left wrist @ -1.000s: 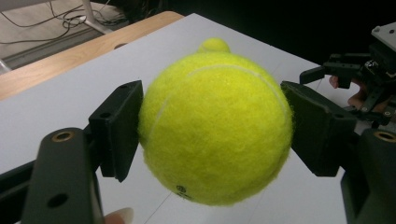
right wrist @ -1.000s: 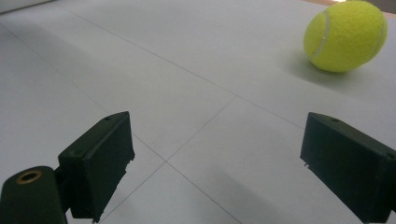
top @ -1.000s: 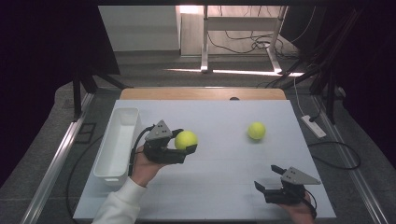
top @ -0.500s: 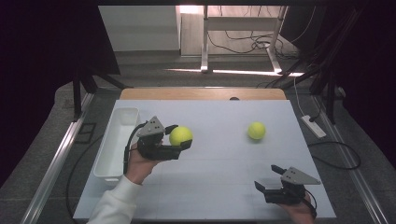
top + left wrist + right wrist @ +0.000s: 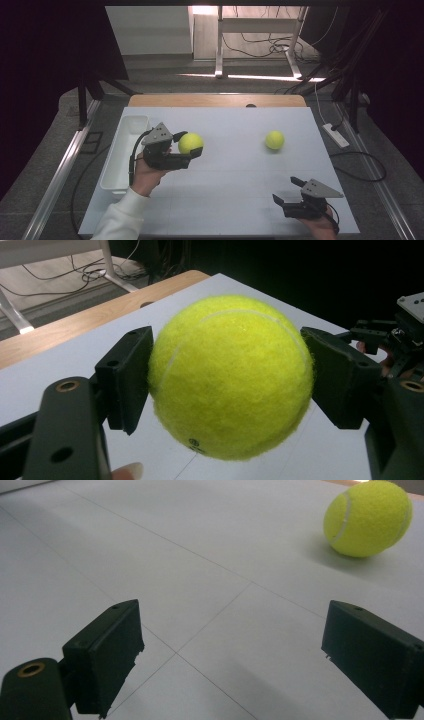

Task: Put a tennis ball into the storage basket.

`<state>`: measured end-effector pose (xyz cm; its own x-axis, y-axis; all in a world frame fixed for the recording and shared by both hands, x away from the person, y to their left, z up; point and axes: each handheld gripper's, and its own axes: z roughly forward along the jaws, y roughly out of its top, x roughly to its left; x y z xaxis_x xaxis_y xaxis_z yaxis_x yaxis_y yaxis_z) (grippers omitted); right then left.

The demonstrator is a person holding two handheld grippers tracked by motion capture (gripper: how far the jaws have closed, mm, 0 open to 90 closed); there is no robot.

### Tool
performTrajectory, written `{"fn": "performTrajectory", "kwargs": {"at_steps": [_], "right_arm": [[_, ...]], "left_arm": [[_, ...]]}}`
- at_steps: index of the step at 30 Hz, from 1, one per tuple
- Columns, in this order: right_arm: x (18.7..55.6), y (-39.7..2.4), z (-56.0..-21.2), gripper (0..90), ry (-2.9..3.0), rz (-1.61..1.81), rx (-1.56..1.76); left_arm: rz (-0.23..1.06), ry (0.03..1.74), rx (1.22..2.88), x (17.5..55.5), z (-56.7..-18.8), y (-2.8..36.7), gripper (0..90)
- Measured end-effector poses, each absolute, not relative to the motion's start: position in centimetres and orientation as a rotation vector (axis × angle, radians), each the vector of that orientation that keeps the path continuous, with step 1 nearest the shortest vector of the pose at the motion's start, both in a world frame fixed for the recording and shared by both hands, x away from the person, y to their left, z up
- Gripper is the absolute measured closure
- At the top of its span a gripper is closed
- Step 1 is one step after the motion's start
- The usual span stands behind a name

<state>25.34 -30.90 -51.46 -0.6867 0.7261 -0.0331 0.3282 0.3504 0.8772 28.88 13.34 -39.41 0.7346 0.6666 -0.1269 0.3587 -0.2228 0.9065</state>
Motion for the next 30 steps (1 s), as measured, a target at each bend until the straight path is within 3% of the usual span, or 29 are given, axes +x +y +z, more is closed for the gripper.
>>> {"fn": "performTrajectory", "kwargs": {"at_steps": [30], "right_arm": [[25.3, -31.0, -51.4, 9.0, 2.185, 1.289, 0.918]], "left_arm": [[0.38, 0.827, 1.786, 29.2, -38.5, 15.2, 26.3]]}}
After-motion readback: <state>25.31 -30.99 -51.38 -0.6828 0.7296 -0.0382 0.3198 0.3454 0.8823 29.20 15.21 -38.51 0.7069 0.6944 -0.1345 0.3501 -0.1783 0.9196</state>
